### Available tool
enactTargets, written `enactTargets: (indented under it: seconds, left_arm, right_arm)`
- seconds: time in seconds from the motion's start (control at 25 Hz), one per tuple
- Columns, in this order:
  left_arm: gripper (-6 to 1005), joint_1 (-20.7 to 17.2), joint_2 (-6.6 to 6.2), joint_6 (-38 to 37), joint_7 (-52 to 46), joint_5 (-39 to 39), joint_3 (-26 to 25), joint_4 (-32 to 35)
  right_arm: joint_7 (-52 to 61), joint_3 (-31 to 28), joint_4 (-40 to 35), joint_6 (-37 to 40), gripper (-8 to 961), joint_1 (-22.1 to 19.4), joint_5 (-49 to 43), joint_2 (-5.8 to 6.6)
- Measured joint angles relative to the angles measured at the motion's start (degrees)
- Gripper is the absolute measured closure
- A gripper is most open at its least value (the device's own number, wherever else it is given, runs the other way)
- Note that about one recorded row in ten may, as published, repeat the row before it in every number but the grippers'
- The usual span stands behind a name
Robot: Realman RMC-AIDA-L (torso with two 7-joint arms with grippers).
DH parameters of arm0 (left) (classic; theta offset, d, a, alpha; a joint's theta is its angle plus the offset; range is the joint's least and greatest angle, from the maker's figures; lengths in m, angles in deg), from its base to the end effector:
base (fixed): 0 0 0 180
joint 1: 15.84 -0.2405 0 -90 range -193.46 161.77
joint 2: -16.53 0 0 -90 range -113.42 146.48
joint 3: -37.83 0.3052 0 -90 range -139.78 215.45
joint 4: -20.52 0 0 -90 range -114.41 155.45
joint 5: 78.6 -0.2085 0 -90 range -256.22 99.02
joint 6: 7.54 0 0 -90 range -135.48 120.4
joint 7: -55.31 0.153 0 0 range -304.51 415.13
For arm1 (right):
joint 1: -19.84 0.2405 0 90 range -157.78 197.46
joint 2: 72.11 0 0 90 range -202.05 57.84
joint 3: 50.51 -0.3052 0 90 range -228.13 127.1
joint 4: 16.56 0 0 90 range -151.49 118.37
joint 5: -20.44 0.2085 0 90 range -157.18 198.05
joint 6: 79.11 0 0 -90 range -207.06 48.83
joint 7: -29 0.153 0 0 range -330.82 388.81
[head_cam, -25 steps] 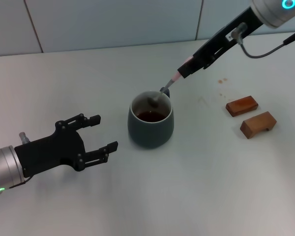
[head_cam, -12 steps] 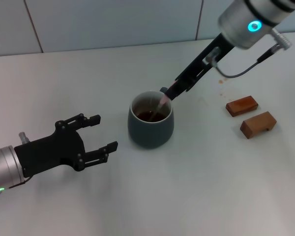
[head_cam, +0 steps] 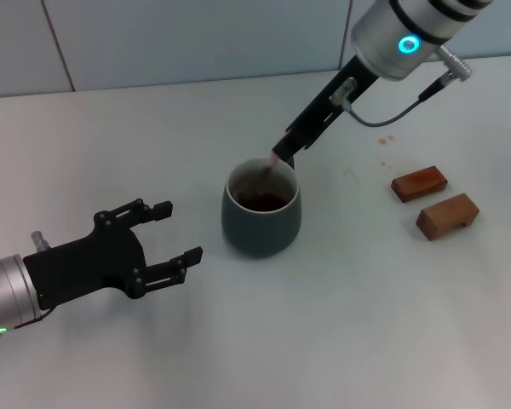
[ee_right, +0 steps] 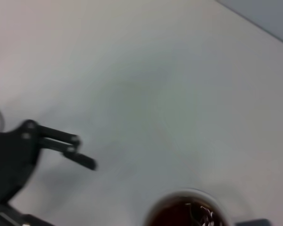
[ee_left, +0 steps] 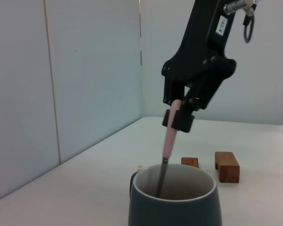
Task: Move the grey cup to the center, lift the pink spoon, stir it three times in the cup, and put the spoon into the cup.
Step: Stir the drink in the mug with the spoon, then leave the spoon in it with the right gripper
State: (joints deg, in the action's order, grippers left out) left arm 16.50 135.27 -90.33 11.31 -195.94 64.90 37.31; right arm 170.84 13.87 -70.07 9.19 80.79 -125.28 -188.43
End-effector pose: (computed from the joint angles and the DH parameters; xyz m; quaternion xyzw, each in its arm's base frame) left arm -0.3132 0.3399 -0.0753 -0.9403 -0.0913 -0.2558 0.2052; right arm 0.1161 0.4642 -0.0284 -0.9401 0.2923 -0.1192 0.1289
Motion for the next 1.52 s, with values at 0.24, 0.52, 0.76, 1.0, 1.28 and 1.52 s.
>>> enactTargets:
  seconds: [0.24, 0.52, 0.76, 1.0, 1.28, 1.52]
  left_arm:
    - [206, 0.1, 0.00, 0.0, 0.1, 0.0, 0.0, -0.1]
    - [205, 0.2, 0.00, 0.1, 0.1, -0.1, 0.0, -0.2]
    - [205, 0.2, 0.00, 0.1, 0.1, -0.2, 0.0, -0.3]
    - [205, 0.2, 0.00, 0.2, 0.1, -0.2, 0.0, -0.3]
    - [205, 0.3, 0.08, 0.2, 0.1, -0.4, 0.0, -0.3]
    - [205, 0.3, 0.09, 0.2, 0.1, -0.4, 0.0, -0.3]
  right_arm:
    - [0.5, 0.1, -0.3, 3.1, 828, 0.4, -2.2, -0.05]
    - [0.2, 0.1, -0.3, 4.9, 828, 1.4, -1.8, -1.72]
    - [0.2, 0.0, 0.8, 0.0, 827, 1.6, -2.6, -1.17]
    - [0.8, -0.3, 0.4, 2.6, 827, 1.3, -4.0, -0.76]
    - [0.7, 0.0, -0.6, 5.8, 827, 2.0, -3.3, -2.42]
    - [0.7, -0.2, -0.3, 1.3, 827, 2.3, -4.3, -1.99]
